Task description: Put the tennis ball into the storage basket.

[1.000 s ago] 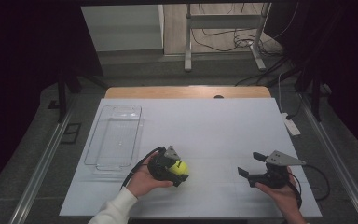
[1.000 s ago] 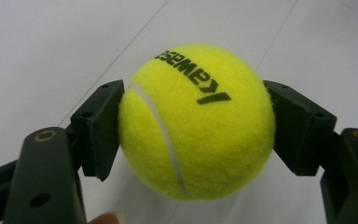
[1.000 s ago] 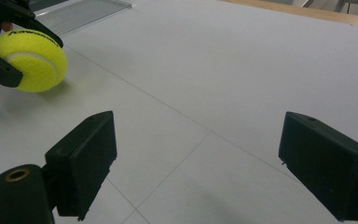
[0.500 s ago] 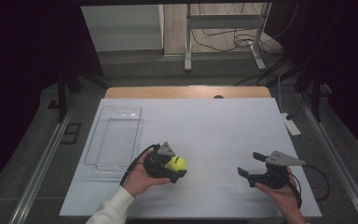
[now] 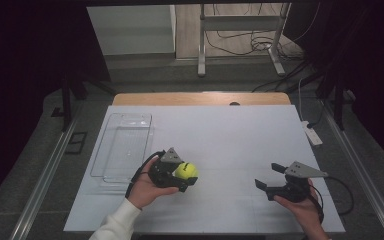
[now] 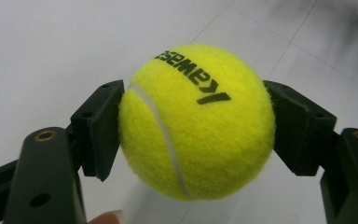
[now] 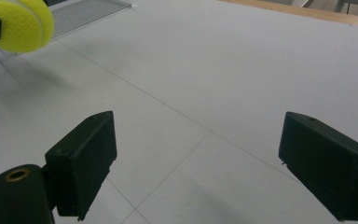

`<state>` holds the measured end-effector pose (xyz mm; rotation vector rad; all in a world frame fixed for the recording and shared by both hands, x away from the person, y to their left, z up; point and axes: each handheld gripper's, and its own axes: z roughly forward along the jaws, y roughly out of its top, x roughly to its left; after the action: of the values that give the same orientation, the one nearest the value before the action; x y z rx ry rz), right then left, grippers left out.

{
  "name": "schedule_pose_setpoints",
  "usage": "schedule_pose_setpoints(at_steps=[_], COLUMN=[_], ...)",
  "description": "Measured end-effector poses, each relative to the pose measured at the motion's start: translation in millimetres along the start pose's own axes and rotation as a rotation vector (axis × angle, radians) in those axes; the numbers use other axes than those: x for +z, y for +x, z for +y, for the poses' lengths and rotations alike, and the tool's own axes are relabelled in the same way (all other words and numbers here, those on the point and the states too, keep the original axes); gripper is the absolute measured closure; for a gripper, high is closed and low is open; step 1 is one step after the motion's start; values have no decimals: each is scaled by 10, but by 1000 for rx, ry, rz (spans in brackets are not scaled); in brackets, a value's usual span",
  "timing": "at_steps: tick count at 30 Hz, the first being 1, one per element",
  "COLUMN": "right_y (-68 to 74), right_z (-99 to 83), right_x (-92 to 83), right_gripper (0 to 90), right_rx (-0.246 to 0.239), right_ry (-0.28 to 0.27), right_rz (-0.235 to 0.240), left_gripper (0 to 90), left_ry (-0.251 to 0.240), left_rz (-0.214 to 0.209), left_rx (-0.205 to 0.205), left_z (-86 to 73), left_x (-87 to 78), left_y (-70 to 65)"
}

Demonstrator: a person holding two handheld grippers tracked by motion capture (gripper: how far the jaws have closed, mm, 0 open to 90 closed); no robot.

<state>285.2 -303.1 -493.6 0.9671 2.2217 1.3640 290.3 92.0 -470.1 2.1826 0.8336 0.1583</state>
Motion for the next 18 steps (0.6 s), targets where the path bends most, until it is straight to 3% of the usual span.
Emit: schedule_pose_setpoints(at_steps=[18], right_y=[-2], right_z=[-1], right_x=[0], right_gripper=[118], right_rx=[-1], right_ry=[2], right_rz=[-2], left_gripper=[265], left_ry=[-64], left_rz=[30], left_rx=[-18], left_z=[34], left_x=[-168], left_y=[66])
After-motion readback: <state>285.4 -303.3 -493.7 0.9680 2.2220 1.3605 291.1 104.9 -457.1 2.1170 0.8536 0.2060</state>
